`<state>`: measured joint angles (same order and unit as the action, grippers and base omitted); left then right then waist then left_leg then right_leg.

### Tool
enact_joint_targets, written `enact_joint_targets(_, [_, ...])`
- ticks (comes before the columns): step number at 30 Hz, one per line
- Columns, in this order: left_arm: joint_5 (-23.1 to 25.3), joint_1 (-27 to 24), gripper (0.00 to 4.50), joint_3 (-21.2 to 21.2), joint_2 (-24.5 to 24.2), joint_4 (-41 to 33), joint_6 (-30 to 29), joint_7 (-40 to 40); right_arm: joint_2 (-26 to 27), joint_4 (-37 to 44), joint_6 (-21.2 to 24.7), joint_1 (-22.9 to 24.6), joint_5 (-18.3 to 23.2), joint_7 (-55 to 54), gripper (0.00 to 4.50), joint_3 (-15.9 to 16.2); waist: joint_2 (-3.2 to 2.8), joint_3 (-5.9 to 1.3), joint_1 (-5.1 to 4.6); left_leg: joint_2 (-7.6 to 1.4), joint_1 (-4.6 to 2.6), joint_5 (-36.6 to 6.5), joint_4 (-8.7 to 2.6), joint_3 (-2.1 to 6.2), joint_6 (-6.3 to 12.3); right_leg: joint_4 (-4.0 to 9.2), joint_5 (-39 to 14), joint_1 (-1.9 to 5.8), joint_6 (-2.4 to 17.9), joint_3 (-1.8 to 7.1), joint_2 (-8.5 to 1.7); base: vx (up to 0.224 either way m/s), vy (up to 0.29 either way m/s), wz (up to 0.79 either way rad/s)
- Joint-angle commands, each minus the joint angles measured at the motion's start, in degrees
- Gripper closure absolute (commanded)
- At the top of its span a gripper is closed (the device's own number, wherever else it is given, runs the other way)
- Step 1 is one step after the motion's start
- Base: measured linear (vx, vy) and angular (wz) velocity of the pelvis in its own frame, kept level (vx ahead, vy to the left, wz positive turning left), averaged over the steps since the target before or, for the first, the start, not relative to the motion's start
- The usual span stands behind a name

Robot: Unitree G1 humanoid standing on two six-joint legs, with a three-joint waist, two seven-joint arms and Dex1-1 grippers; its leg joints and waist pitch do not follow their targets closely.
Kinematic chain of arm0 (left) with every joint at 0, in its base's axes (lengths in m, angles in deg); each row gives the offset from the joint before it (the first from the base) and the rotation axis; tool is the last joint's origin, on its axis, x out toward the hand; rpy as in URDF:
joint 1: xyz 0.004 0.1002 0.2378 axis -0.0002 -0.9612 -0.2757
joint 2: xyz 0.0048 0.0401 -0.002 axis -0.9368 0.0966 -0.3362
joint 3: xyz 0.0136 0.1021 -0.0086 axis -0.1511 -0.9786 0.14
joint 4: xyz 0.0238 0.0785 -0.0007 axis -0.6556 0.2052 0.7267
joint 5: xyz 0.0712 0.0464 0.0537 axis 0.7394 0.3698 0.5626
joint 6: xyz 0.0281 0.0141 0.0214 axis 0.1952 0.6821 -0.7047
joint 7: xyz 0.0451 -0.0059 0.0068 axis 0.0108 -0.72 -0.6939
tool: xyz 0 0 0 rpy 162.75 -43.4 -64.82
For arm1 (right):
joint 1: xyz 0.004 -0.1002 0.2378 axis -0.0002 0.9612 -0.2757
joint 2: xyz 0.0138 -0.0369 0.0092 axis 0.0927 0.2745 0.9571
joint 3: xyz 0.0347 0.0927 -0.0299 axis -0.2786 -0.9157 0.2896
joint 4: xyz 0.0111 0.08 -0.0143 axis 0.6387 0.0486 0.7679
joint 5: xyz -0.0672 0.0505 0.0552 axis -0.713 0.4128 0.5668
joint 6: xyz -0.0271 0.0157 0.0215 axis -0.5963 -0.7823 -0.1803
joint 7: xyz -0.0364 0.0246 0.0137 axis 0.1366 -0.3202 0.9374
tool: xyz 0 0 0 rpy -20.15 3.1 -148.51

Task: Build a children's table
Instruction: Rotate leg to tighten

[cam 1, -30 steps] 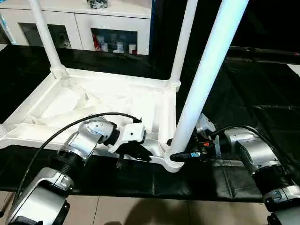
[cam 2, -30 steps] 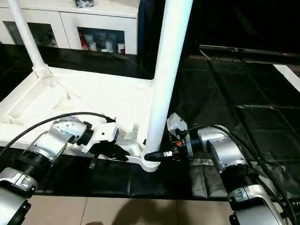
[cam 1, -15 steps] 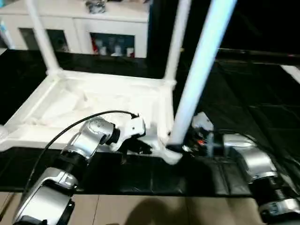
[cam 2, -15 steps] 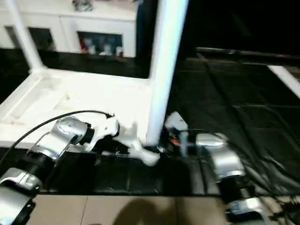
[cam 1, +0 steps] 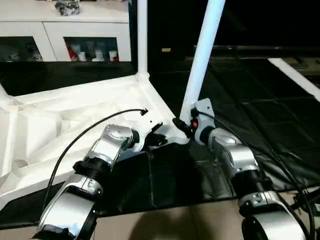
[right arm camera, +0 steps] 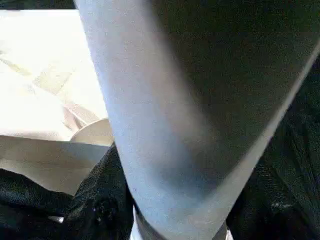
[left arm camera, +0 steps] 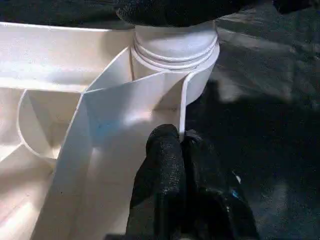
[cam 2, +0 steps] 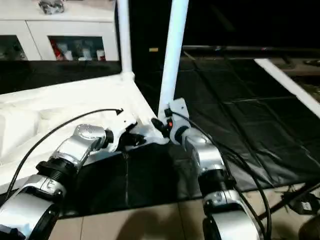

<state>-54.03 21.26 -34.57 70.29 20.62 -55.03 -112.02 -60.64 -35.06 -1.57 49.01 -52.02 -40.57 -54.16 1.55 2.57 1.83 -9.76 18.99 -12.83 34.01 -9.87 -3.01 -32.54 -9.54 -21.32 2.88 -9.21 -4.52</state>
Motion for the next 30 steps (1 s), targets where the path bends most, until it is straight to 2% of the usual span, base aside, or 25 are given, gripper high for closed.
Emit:
enact_joint_targets(1, [-1.6,1.7,4.50,-0.5,3.2,-1.3,0.8,2.9,6.1,-0.8,0.7,0.0,2.1,4.0,1.83,4.3,0.18,-3.69,0.73,-4.51,0.28,-2.1,-3.83,1.61,3.67,2.76,-9.7,2.54,9.7,5.45,-7.03,0.000,0.000,0.00])
enact_joint_targets(2, [-1.6,1.3,4.50,-0.5,2.7,-1.5,1.1,2.5,5.8,-0.6,0.0,0.4,2.0,4.3,1.83,4.1,0.43,-3.75,0.66,-4.31,0.87,-0.6,-3.72,1.59,4.28,2.12,-7.6,2.92,10.4,5.57,-6.92,0.056,-0.046,-0.02])
enact_joint_targets(3, [-1.6,1.2,4.50,-0.5,2.7,-1.6,1.2,2.4,5.8,-0.6,-0.1,0.5,2.0,4.3,1.65,4.1,0.42,-3.87,1.08,-4.16,0.90,2.4,-3.42,1.36,6.27,1.46,-2.9,2.71,11.5,5.65,-6.76,0.056,-0.046,-0.02])
enact_joint_targets(5, [-1.8,0.6,4.50,-0.7,1.6,-2.1,2.0,0.7,4.4,1.0,-1.2,2.1,2.6,5.7,1.41,3.9,0.48,-3.67,1.45,-3.99,1.01,2.2,-3.29,1.20,7.21,1.53,-3.2,2.76,11.3,5.70,-6.71,0.035,-0.033,-0.01])
enact_joint_targets(6, [-1.8,0.2,4.50,-0.9,1.0,-2.4,2.8,-0.4,3.5,2.0,-2.0,3.1,3.0,7.0,1.35,4.0,0.13,-3.61,1.74,-4.09,0.89,1.3,-3.38,1.24,7.01,1.75,-5.3,2.80,10.8,5.59,-6.70,0.000,0.000,0.00])
enact_joint_targets(8, [-1.9,-0.3,4.50,-1.2,0.1,-2.8,3.5,-2.1,1.9,3.9,-2.6,4.8,3.8,9.5,1.17,3.8,0.14,-3.57,2.07,-4.34,0.84,0.1,-3.49,1.25,6.44,2.03,-7.7,2.84,9.8,5.56,-6.67,0.000,0.000,0.00])
enact_joint_targets(9, [-1.9,-0.5,4.50,-1.2,-0.3,-3.0,3.6,-2.8,1.2,4.7,-2.7,5.5,4.2,10.5,1.04,3.6,-0.14,-3.54,2.26,-4.51,0.65,-0.5,-3.56,1.29,6.13,2.07,-8.4,2.74,9.4,5.57,-6.53,0.000,0.000,0.00])
enact_joint_targets(10, [-1.8,-0.8,4.50,-1.3,-1.0,-3.1,4.2,-4.1,0.0,5.8,-3.2,6.6,4.7,12.6,0.94,3.5,-0.04,-3.48,2.19,-4.60,0.64,-0.7,-3.64,1.31,5.99,2.10,-8.5,2.69,9.3,5.59,-6.43,0.000,0.000,0.00])
enact_joint_targets(11, [-1.6,-1.1,4.50,-1.5,-1.8,-3.2,4.6,-5.4,-1.5,7.2,-3.4,7.7,5.3,15.0,0.88,3.4,-0.31,-3.43,2.27,-4.73,0.62,-1.6,-3.70,1.39,5.72,2.23,-8.8,2.72,9.4,5.54,-6.44,0.000,0.000,0.00])
enact_joint_targets(13, [-1.5,-1.3,4.50,-1.7,-2.3,-3.3,5.2,-6.3,-2.7,7.9,-3.6,8.4,5.7,16.8,0.80,3.2,-0.24,-3.42,2.29,-4.72,0.65,-2.3,-3.79,1.45,5.38,2.19,-9.1,2.76,9.4,5.59,-6.44,0.000,0.000,0.00])
enact_joint_targets(14, [-1.5,-1.5,4.50,-1.8,-2.9,-3.5,5.4,-7.3,-4.0,8.8,-4.0,9.2,6.2,18.8,0.56,3.0,-0.17,-3.42,2.31,-4.58,0.63,-2.9,-3.77,1.39,5.07,2.39,-10.2,2.82,9.2,5.55,-6.44,0.000,0.000,0.00])
enact_joint_targets(15, [-1.4,-1.8,4.50,-2.1,-3.6,-3.6,6.0,-8.6,-5.7,9.6,-4.1,9.9,6.7,21.4,0.56,2.9,-0.34,-3.35,2.51,-4.47,0.60,-3.4,-3.74,1.38,4.86,2.62,-11.4,2.85,8.9,5.52,-6.41,0.000,0.000,0.00])
enact_joint_targets(16, [-1.4,-1.9,4.50,-2.2,-3.8,-3.7,6.3,-9.0,-6.2,9.9,-4.1,10.1,6.9,22.1,0.50,2.9,-0.26,-3.36,2.55,-4.49,0.64,-3.5,-3.73,1.32,4.94,2.66,-11.6,2.89,8.7,5.57,-6.43,0.000,0.000,0.00])
enact_joint_targets(17, [-1.5,-2.4,4.50,-2.8,-5.3,-4.1,7.0,-11.7,-9.5,11.4,-4.2,11.4,7.9,26.7,0.45,3.0,-0.23,-3.35,2.69,-4.45,0.69,-3.5,-3.75,1.35,5.01,2.74,-12.0,2.90,8.6,5.50,-6.38,0.000,0.000,0.00])
enact_joint_targets(19, [-1.5,-2.5,4.50,-2.9,-5.4,-4.1,7.1,-11.8,-9.7,11.4,-4.2,11.5,8.0,27.0,0.22,3.0,-0.13,-3.42,2.97,-4.43,0.78,-2.8,-3.63,1.31,5.50,2.57,-11.3,2.93,8.4,5.55,-6.37,0.000,0.000,0.00])
enact_joint_targets(20, [-1.7,-2.9,4.50,-3.5,-6.5,-4.6,7.9,-14.1,-12.2,12.6,-3.8,12.2,9.0,30.8,0.22,3.0,0.11,-3.43,3.06,-4.47,0.77,-2.3,-3.67,1.36,5.54,2.59,-11.2,2.91,8.3,5.42,-6.29,0.000,0.000,0.00])
enact_joint_targets(23, [-1.8,-3.4,4.50,-4.2,-7.7,-5.3,9.0,-16.9,-14.8,13.7,-3.3,12.8,9.8,35.0,0.04,3.3,-0.03,-3.44,3.29,-4.54,0.79,-1.9,-3.58,1.30,6.03,2.47,-11.0,2.80,8.5,5.36,-6.27,0.000,0.000,0.00])
enact_joint_targets(24, [-2.0,-3.7,4.50,-4.7,-8.3,-5.7,9.3,-18.4,-16.3,14.0,-3.0,13.1,10.1,37.2,0.04,3.5,0.33,-3.41,3.56,-4.50,0.75,-2.0,-3.57,1.24,6.11,2.61,-11.8,2.85,8.0,5.30,-6.19,0.000,0.000,0.00])
enact_joint_targets(30, [-1.4,-4.4,4.50,-7.9,-11.6,-6.4,13.3,-26.4,-23.4,14.4,-3.1,13.4,11.4,48.9,0.04,5.3,0.48,-3.29,4.51,-4.51,0.77,-2.6,-3.47,1.07,6.25,2.77,-14.6,2.66,6.7,5.16,-6.07,0.000,0.000,0.00])
